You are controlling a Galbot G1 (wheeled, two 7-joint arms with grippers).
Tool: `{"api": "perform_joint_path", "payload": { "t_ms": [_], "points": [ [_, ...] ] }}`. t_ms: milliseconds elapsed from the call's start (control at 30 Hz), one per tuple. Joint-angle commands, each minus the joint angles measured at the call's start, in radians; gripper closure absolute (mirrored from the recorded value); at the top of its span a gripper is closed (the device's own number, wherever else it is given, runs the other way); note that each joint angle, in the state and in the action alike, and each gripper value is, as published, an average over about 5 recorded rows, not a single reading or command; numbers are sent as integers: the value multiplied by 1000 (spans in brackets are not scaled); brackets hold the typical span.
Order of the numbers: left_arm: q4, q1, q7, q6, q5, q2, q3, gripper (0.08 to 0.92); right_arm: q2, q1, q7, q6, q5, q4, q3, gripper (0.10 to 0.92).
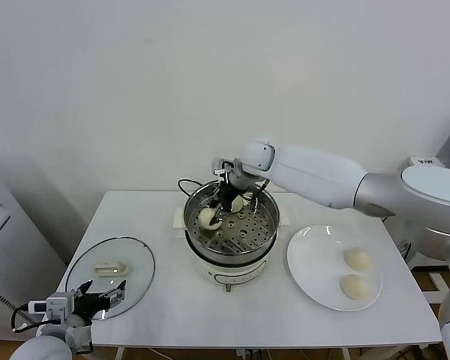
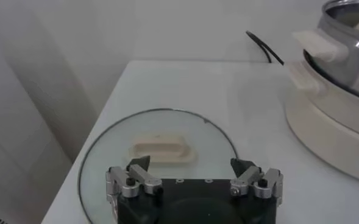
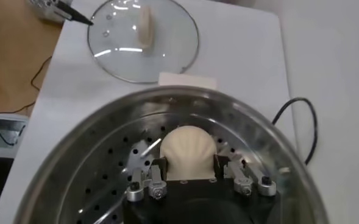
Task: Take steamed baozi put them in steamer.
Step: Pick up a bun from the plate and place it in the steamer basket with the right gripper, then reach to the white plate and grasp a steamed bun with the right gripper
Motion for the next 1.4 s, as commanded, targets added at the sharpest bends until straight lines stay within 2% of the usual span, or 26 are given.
{"api": "perform_joint_path", "payload": {
  "t_ms": [33,133,300,500,900,1167,1400],
  "points": [
    [3,-1,0,-1,0,-1,0,177,20,-40,26,-5,-18,-26,5,529],
    [3,-1,1,-1,-1,-2,-1,177,17,-40,37,-4,-16,-26,15,489],
    [5,1,1,-2,-1,-5,-1,177,-10,-5,24,-3,-1,-7,27,347],
    [2,3,1,-2,0,-6,-4,177,-123,117,-106,33,-12,56,6,215],
    [-1,15,9,-15,-13,11,-20,177,-459,402,-382,212,-94,207,-161,203],
    [1,14,9,-17,-16,14,-23,177,-672,379,-430,308,-229,285,-210,203],
    [-4,18,7,-15,-15,11,-21,177,-759,239,-426,347,-342,310,-171,203]
  ]
}}
